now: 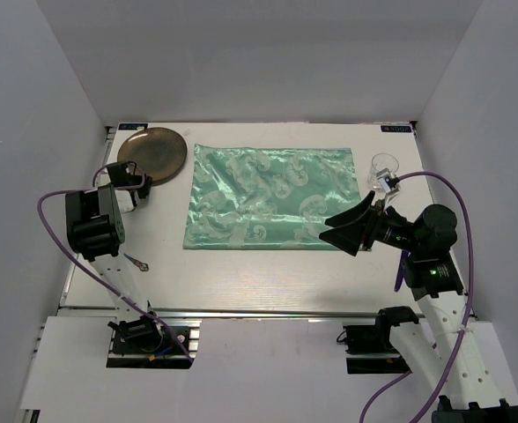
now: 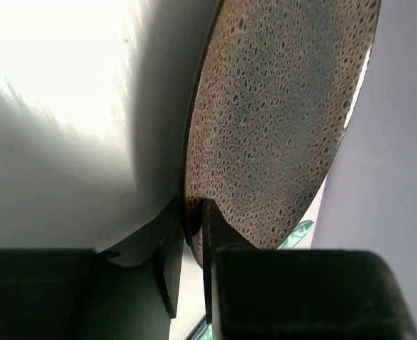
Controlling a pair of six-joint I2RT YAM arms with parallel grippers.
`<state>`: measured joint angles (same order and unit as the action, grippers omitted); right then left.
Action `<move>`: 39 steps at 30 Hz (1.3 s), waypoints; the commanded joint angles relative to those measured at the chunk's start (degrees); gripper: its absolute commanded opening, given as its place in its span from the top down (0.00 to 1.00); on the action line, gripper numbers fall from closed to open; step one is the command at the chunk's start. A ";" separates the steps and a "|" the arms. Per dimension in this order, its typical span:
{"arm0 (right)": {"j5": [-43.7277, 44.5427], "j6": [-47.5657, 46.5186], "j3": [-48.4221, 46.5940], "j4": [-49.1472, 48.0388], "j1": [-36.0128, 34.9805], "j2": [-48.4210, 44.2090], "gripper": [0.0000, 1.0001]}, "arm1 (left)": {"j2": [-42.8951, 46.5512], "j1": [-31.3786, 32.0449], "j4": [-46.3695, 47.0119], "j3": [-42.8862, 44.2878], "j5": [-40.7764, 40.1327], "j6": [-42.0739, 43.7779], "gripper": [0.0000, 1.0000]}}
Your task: Set the dinner table for one person
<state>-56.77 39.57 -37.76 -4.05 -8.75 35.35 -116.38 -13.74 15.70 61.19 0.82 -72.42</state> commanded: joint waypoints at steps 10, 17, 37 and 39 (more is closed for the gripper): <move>1.14 -0.37 0.32 -2.19 -0.48 0.24 0.11 | 0.26 -2.08 -3.50 -4.58 2.08 -0.26 1.00; 1.93 -0.20 -0.12 -0.78 -0.39 -1.34 0.11 | 11.16 -3.23 17.50 -16.09 8.32 -2.63 1.00; 5.44 -2.22 3.21 3.26 -0.30 -3.36 0.11 | 25.41 -7.26 37.81 -23.14 19.83 -5.89 1.00; 5.71 -2.31 3.92 3.18 -0.30 -2.49 0.11 | 25.94 -7.27 37.91 -22.26 22.46 -5.89 1.00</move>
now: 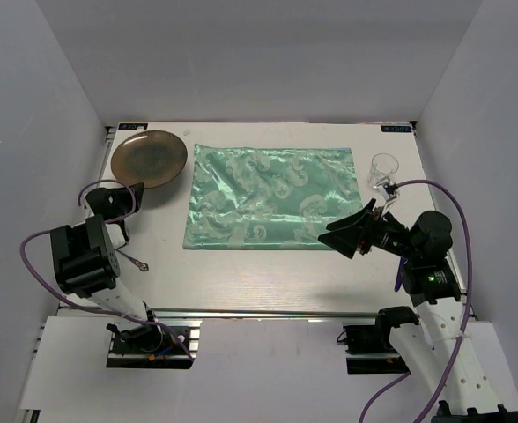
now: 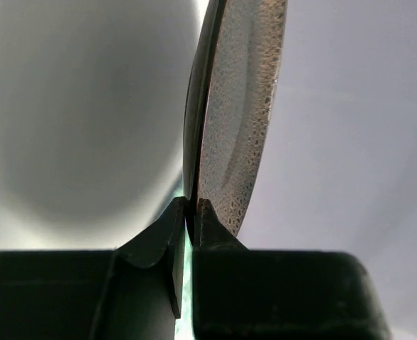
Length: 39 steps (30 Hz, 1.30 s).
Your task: Set the dinner table for one person
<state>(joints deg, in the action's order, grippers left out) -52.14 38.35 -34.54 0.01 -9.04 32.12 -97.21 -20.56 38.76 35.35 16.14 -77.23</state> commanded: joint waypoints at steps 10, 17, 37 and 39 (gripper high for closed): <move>7.48 -3.45 -5.00 4.90 0.16 3.30 0.11 | 9.93 6.39 -4.92 13.95 18.04 6.74 1.00; 16.18 -4.68 -11.59 11.93 0.16 3.48 0.11 | 3.79 20.81 -13.01 24.58 20.07 10.70 1.00; 29.64 -5.48 -15.38 23.46 0.42 0.40 0.11 | -18.71 35.93 1.23 31.18 26.13 13.07 1.00; 29.55 -5.74 -15.03 23.28 0.25 0.58 0.11 | -19.07 35.94 2.54 30.65 26.83 12.55 1.00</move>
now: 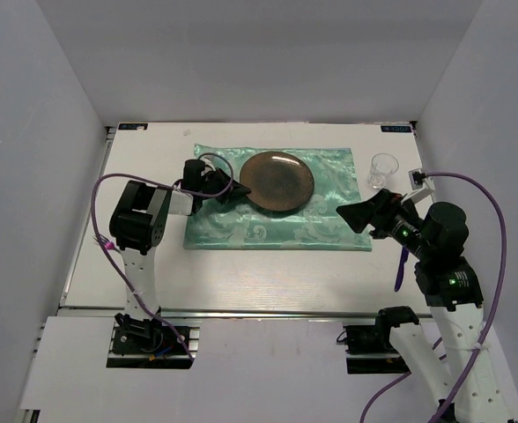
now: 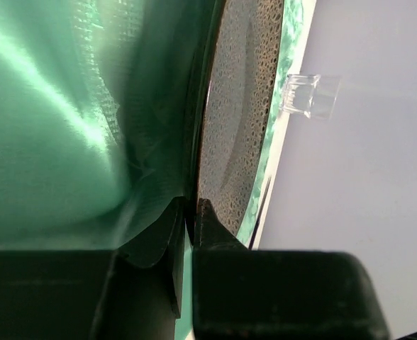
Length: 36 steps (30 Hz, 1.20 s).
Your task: Set the dinner table for one person
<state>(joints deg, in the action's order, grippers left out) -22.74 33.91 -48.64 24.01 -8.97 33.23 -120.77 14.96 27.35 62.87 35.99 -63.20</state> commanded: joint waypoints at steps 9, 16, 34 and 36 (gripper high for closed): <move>-0.99 -1.57 0.30 -1.77 0.27 -0.36 0.11 | 7.92 0.95 15.44 -1.69 6.82 -1.84 1.00; -1.78 -1.04 1.01 -2.48 0.18 -0.36 0.11 | 8.01 0.95 19.66 -6.35 7.34 -3.77 1.00; -3.18 -1.30 1.62 -3.35 0.27 -0.19 0.11 | 10.37 1.47 6.49 -5.92 2.34 1.14 0.56; -3.53 -1.13 2.06 -3.88 0.10 -0.01 0.11 | 11.52 1.47 3.15 -5.48 1.28 2.11 0.49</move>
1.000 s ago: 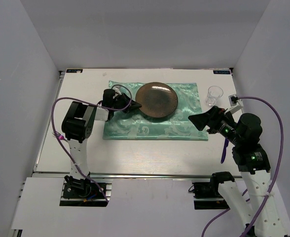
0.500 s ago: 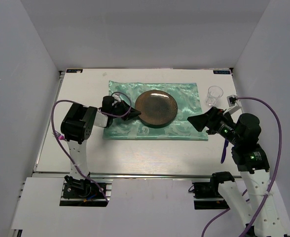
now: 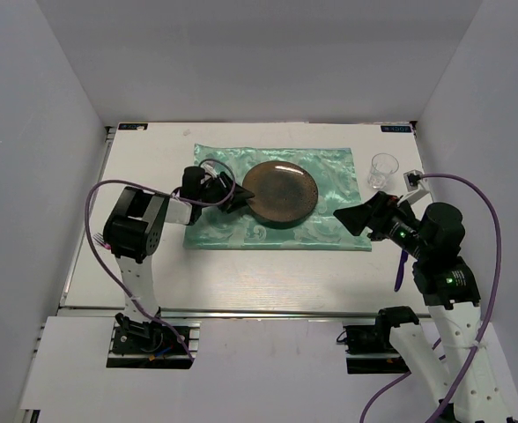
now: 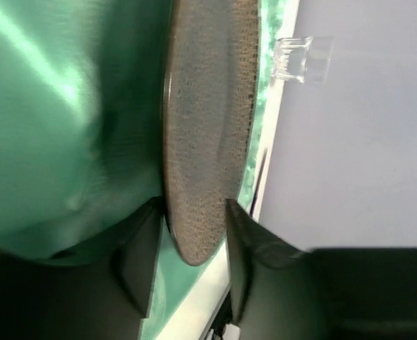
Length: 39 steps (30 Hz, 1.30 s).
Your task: Set the dinner table for one person
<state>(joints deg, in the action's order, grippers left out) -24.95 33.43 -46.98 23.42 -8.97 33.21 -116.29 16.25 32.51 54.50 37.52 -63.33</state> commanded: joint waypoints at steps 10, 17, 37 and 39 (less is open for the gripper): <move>0.42 -0.21 1.28 -7.68 0.27 8.43 0.11 | 13.81 -1.13 -43.65 12.29 -13.70 9.98 0.02; 19.74 -5.65 -14.87 0.65 0.71 28.37 0.11 | 17.93 -1.13 -66.60 17.30 -30.03 15.51 0.02; 47.89 -22.53 -58.83 10.07 4.49 82.09 0.21 | 39.03 -1.66 -74.53 5.18 -34.27 33.36 0.02; 48.24 -23.58 -63.39 11.64 4.84 85.95 0.21 | 38.60 -1.66 -74.61 4.74 -32.69 33.88 0.02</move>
<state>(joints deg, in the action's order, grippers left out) 20.58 13.37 -103.92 34.89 -4.64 117.30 -79.11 14.70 -45.19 60.16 0.62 -32.53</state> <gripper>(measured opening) 0.796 0.982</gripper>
